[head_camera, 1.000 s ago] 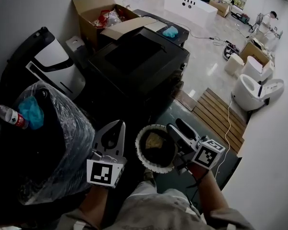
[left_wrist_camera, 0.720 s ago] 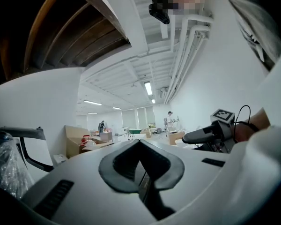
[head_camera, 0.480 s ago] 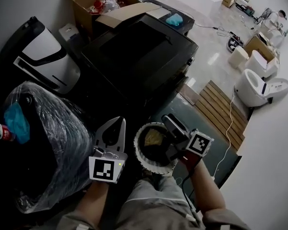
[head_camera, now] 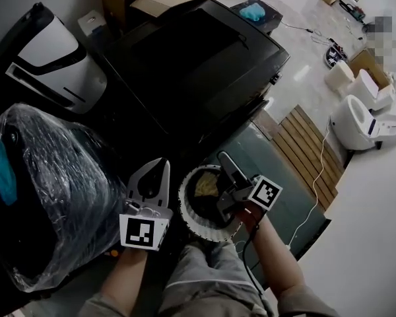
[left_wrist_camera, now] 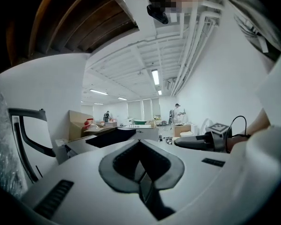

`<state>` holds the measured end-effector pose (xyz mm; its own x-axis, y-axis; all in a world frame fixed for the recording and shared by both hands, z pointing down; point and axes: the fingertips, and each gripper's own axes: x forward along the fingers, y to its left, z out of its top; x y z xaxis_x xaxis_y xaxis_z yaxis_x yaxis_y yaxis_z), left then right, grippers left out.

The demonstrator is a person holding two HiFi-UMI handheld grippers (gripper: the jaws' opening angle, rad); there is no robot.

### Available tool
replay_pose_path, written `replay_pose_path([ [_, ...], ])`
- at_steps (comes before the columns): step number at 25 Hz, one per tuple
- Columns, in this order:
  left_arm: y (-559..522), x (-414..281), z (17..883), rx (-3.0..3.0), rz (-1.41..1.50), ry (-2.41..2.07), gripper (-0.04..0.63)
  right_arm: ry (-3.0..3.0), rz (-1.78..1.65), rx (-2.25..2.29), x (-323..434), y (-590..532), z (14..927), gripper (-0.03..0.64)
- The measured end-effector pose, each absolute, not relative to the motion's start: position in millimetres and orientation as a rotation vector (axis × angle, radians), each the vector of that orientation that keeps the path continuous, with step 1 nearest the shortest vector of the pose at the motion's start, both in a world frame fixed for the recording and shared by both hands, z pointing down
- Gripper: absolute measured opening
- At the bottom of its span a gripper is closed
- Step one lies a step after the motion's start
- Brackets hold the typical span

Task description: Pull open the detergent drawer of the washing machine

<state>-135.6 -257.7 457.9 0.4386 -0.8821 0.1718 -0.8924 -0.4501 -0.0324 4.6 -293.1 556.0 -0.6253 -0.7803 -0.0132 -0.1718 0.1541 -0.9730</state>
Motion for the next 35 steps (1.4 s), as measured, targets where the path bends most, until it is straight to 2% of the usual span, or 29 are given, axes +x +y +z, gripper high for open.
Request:
replay_pose_path([
  [17,-287.4,-140.4,533.5,2.471,0.304,-1.713,0.015,1.858,-1.589,-0.797,-25.4,-345.0,638.2,0.428],
  [35,-283.8,-149.4,553.0,2.43,0.359,-1.734,0.015,1.786,-1.616,-0.763,-38.4,-364.5,645.9,0.431],
])
